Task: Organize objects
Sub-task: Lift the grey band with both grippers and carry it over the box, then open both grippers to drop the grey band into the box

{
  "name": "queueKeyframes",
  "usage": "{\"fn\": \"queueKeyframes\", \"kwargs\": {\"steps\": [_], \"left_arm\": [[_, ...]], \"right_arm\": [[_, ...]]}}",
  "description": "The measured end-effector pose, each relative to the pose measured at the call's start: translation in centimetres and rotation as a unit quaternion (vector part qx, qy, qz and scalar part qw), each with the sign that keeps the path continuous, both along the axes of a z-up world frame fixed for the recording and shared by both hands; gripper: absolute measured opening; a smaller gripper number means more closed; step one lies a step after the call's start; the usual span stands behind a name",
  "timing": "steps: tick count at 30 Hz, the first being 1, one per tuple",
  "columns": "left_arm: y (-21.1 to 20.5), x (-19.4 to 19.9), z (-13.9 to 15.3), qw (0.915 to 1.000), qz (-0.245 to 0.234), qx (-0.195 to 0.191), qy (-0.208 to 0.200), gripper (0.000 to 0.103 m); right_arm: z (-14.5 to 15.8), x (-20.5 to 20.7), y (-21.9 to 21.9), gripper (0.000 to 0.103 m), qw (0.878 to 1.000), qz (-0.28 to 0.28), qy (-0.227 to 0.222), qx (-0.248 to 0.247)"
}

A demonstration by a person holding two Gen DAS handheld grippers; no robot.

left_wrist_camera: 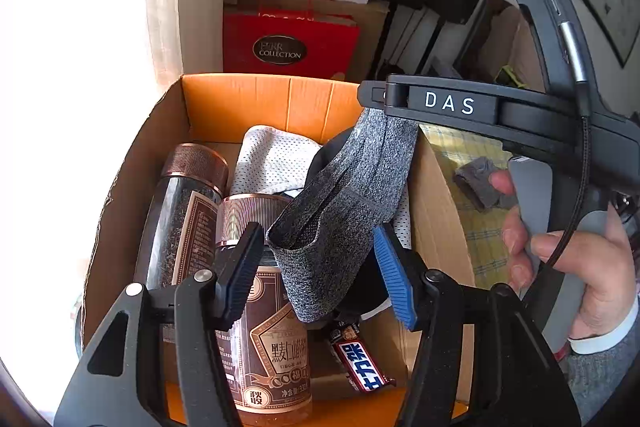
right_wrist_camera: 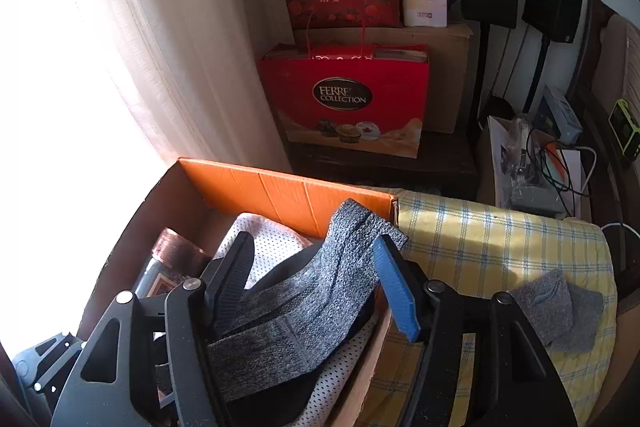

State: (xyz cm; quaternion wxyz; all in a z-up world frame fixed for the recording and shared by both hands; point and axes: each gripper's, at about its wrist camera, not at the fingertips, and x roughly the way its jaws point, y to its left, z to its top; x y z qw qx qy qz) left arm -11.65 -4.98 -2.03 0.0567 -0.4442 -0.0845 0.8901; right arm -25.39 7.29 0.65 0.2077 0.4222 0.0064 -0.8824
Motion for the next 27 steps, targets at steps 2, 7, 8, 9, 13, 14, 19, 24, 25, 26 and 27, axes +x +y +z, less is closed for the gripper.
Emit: {"fn": "queueKeyframes", "kwargs": {"steps": [2,7,8,9,13,14,19,24,25,26,27], "left_arm": [[-0.4,0.0,0.2,0.9999,0.001,0.017,-0.002,0.062],[-1.3,-0.2,0.3,0.999,0.008,0.044,-0.01,0.075],[-1.4,-0.1,0.5,0.9989,0.011,0.045,-0.009,0.075],[-1.5,-0.1,0.6,0.999,0.012,0.043,-0.008,0.075],[-1.2,-0.2,1.1,0.9992,0.008,0.038,-0.007,0.082],[-1.0,-0.2,1.2,0.9992,0.006,0.04,-0.005,0.092],[0.5,-0.4,2.1,0.9991,-0.014,0.04,-0.001,0.101],[2.2,-0.8,3.0,0.9993,-0.021,0.029,0.009,0.103],[2.6,-0.9,3.1,0.9992,-0.023,0.03,0.009,0.103],[3.1,-1.1,3.2,0.9992,-0.026,0.03,0.01,0.103],[3.7,-1.2,3.4,0.9991,-0.031,0.028,0.011,0.103]], "right_arm": [[0.4,-0.1,0.4,0.07,1.0,-0.001,0.002,-0.009],[1.7,-0.1,1.3,0.075,1.0,-0.003,0.008,-0.024],[2.0,0.0,1.5,0.075,1.0,-0.003,0.01,-0.024],[2.3,0.2,1.7,0.075,1.0,-0.004,0.012,-0.024],[3.2,0.8,3.2,0.075,0.999,-0.016,0.015,-0.027],[3.3,1.0,3.6,0.077,0.999,-0.022,0.017,-0.025],[3.6,2.0,6.0,0.091,0.999,-0.045,0.025,0.008],[3.5,3.0,8.8,0.103,0.996,-0.072,0.029,0.039],[3.5,3.2,9.4,0.103,0.995,-0.077,0.033,0.045],[3.6,3.4,10.0,0.103,0.995,-0.08,0.035,0.048],[3.6,3.5,10.7,0.103,0.995,-0.085,0.034,0.049]]}}
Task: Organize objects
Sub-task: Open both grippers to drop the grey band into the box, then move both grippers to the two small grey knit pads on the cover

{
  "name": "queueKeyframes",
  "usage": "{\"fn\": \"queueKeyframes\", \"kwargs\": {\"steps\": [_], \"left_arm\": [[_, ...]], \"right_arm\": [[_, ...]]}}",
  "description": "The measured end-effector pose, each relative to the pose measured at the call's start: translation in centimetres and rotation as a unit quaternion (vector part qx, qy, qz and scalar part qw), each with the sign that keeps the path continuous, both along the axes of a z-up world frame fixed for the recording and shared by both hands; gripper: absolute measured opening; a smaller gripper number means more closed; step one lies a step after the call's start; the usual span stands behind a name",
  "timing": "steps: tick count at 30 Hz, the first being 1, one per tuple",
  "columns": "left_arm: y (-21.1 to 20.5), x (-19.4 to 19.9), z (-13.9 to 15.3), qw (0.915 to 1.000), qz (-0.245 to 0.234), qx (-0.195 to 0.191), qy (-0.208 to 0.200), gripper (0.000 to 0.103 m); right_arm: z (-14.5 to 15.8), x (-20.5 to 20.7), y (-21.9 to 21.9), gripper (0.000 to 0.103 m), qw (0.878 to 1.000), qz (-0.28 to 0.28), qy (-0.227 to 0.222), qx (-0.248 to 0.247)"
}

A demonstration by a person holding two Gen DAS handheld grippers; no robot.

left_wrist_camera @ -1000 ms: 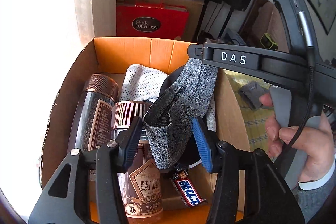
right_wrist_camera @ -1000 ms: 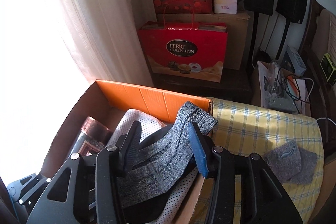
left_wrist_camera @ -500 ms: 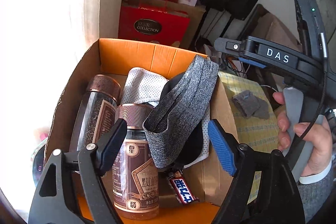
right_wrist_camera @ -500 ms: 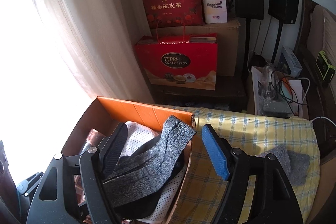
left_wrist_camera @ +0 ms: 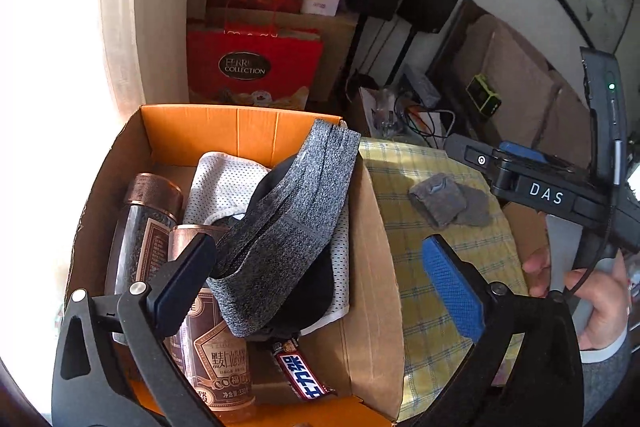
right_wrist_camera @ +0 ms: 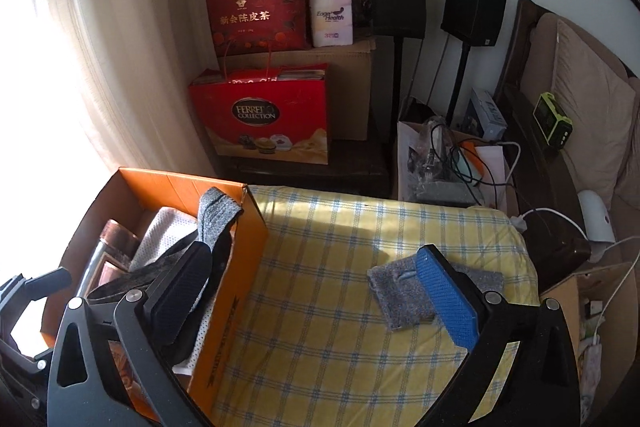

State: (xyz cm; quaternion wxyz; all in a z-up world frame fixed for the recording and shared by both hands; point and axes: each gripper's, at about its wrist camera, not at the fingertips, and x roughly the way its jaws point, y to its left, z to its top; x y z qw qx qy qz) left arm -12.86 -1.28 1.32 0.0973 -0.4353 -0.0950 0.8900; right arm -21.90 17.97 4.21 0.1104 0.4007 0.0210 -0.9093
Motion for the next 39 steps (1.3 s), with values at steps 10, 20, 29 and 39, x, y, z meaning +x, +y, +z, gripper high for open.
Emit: {"fn": "queueKeyframes", "kwargs": {"steps": [10,20,29,39], "left_arm": [[6.4,-1.8,0.0,0.9992,-0.04,-0.001,-0.008,0.103],[12.0,-4.5,-1.0,0.9953,-0.094,0.014,-0.022,0.103],[17.3,-7.7,-4.4,0.9914,-0.119,-0.034,-0.044,0.103],[21.7,-11.2,-10.2,0.9856,-0.129,-0.06,-0.091,0.103]], "right_arm": [[0.1,1.1,5.9,0.103,0.999,-0.041,-0.002,0.012],[-1.3,1.1,12.1,0.103,0.995,-0.093,-0.021,-0.003],[-3.8,0.2,17.0,0.103,0.988,-0.141,-0.047,-0.028],[-6.2,-1.0,19.9,0.103,0.983,-0.163,-0.063,-0.05]]}}
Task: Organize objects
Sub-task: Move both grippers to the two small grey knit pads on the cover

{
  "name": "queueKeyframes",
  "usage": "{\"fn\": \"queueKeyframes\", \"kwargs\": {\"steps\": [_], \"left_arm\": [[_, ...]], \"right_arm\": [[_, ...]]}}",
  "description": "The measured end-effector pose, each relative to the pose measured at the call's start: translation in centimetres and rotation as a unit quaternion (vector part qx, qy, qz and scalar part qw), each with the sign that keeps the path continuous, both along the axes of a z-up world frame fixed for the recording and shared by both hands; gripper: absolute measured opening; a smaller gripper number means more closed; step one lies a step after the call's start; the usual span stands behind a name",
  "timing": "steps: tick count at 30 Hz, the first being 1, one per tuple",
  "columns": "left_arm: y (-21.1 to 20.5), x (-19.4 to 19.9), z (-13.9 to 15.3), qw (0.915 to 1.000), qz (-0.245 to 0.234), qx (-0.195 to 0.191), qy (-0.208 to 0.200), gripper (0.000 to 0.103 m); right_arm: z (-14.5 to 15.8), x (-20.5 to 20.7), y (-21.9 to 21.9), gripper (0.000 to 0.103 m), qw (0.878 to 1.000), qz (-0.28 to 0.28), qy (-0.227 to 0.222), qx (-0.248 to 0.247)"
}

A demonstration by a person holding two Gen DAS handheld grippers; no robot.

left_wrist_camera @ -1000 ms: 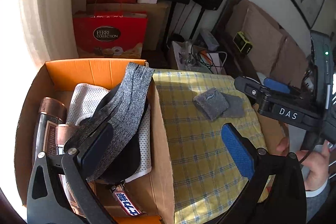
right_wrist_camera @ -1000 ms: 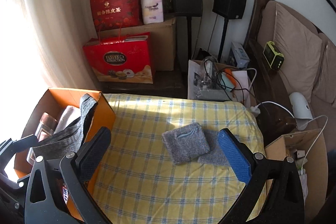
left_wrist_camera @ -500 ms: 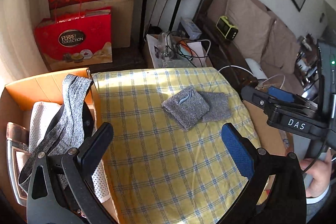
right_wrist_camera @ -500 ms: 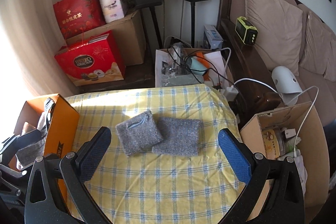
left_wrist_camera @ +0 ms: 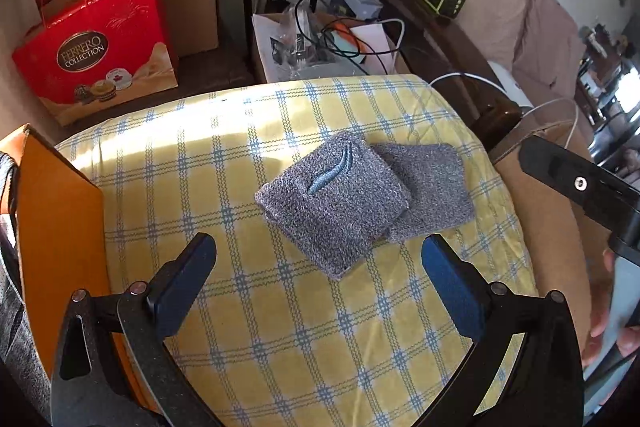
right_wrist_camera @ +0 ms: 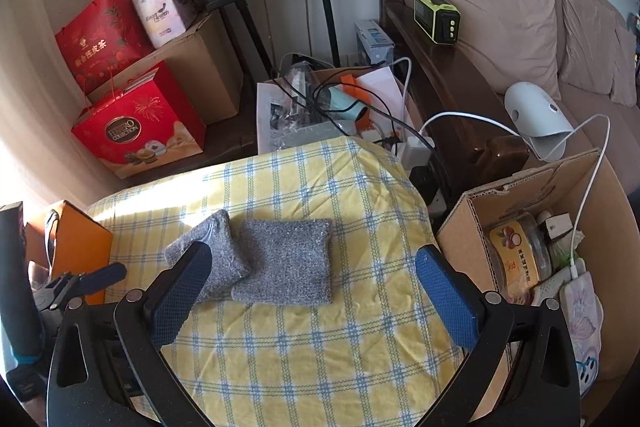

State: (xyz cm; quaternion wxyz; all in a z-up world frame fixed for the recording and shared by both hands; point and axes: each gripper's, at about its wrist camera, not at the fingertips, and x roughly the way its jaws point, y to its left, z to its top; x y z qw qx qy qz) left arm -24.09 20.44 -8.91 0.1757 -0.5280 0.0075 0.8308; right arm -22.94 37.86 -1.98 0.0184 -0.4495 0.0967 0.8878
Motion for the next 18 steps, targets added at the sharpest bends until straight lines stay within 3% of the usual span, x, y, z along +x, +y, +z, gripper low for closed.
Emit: {"fn": "queueKeyframes", "kwargs": {"steps": [9,13,18], "left_arm": [[2.7,-3.5,-3.5,0.9986,-0.011,-0.045,-0.026,0.103],[3.5,-4.6,-3.7,0.9982,-0.023,-0.021,-0.05,0.103],[4.5,-3.9,-3.8,0.9971,-0.056,-0.043,-0.026,0.101]], "right_arm": [[-1.7,-1.0,1.1,0.103,1.0,-0.006,-0.01,-0.009],[-2.0,-0.9,1.5,0.103,1.0,-0.009,-0.011,-0.018],[-2.0,-0.8,1.7,0.103,1.0,-0.009,-0.013,-0.019]]}}
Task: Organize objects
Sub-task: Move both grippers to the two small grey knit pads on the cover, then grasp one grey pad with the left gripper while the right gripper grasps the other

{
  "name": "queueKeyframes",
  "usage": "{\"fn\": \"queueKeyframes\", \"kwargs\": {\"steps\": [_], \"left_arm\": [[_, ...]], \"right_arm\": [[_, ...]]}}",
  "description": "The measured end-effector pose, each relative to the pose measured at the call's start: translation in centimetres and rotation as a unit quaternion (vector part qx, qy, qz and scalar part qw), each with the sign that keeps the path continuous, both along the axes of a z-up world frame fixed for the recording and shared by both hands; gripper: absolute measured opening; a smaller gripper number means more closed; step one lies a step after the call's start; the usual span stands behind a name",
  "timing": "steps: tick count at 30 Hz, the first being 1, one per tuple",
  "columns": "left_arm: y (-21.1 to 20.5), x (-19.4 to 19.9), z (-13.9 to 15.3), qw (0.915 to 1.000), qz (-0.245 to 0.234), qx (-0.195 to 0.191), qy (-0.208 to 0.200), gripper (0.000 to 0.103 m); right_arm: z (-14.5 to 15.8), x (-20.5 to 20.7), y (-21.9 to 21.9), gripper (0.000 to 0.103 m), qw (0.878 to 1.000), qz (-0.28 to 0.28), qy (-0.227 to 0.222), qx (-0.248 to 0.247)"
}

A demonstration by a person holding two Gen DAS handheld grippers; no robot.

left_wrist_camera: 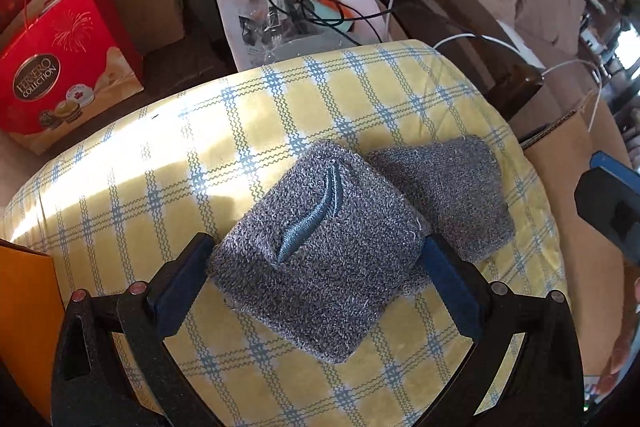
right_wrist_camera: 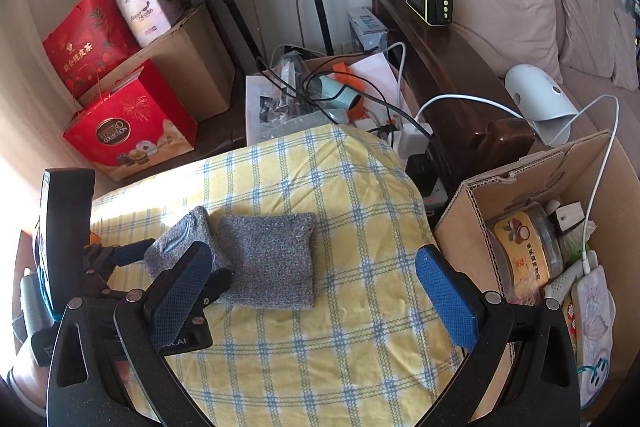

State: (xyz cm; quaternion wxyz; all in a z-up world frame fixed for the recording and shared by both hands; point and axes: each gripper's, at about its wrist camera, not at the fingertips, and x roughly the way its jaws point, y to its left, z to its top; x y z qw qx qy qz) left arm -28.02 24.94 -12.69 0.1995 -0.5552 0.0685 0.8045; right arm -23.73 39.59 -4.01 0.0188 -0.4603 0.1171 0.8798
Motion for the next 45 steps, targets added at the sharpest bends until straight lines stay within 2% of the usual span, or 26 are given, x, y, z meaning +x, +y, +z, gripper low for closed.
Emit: {"fn": "queueKeyframes", "kwargs": {"steps": [1,2,4,6,7,10,12,14,19,22,26,32,35,38,41,45], "left_arm": [[-0.1,0.2,0.1,1.0,-0.001,0.004,0.004,0.1],[-0.3,0.4,0.2,0.9999,-0.002,0.01,0.007,0.094],[-0.6,0.6,0.7,0.9996,-0.006,0.027,0.004,0.077],[-0.9,0.7,1.1,0.999,-0.008,0.043,-0.012,0.038],[-1.1,0.7,1.2,0.999,-0.002,0.04,-0.018,0.035],[-2.0,1.2,1.9,0.9984,0.01,0.053,-0.018,0.033],[-2.9,1.9,3.0,0.998,0.03,0.056,-0.002,0.033],[-4.3,2.7,4.5,0.9953,0.052,0.081,0.008,0.033],[-7.0,5.9,8.7,0.9873,0.057,0.144,0.035,0.033],[-8.1,7.8,10.9,0.9853,0.054,0.149,0.063,0.033],[-9.4,9.6,13.2,0.9835,0.049,0.152,0.085,0.034],[-10.8,11.1,15.5,0.9804,0.053,0.151,0.115,0.034],[-11.2,11.3,15.8,0.9802,0.052,0.156,0.111,0.034],[-11.3,11.9,15.8,0.9805,0.05,0.156,0.109,0.034],[-11.5,12.8,16.2,0.9794,0.04,0.175,0.093,0.034],[-12.3,14.7,17.8,0.9752,0.041,0.188,0.109,0.035]], "right_arm": [[0.0,0.0,-0.1,0.103,1.0,0.001,0.001,0.0],[0.0,0.0,0.0,0.103,1.0,0.002,0.001,0.0],[0.0,0.1,0.0,0.103,1.0,0.003,0.001,-0.001],[-0.1,0.2,0.1,0.103,1.0,0.004,0.0,-0.007],[-0.1,0.2,0.1,0.103,1.0,0.003,0.0,-0.01],[-0.3,0.2,-0.1,0.103,1.0,0.002,-0.003,-0.016],[-0.4,0.2,-0.3,0.102,1.0,0.002,-0.002,-0.017],[-0.6,0.0,-0.7,0.102,1.0,0.004,-0.004,-0.018],[-1.9,-0.9,-2.3,0.102,1.0,0.013,-0.018,-0.009],[-2.9,-1.4,-3.4,0.102,0.999,0.02,-0.025,0.0],[-4.6,-2.4,-4.4,0.089,0.999,0.025,-0.038,0.006],[-6.0,-3.5,-6.1,0.09,0.998,0.029,-0.047,0.038],[-6.5,-3.6,-6.4,0.093,0.997,0.025,-0.045,0.051],[-6.8,-3.4,-7.2,0.083,0.994,0.028,-0.044,0.099],[-6.3,-2.8,-7.7,0.053,0.993,0.036,-0.038,0.108],[-5.8,-2.1,-8.1,0.043,0.992,0.05,-0.042,0.109]]}}
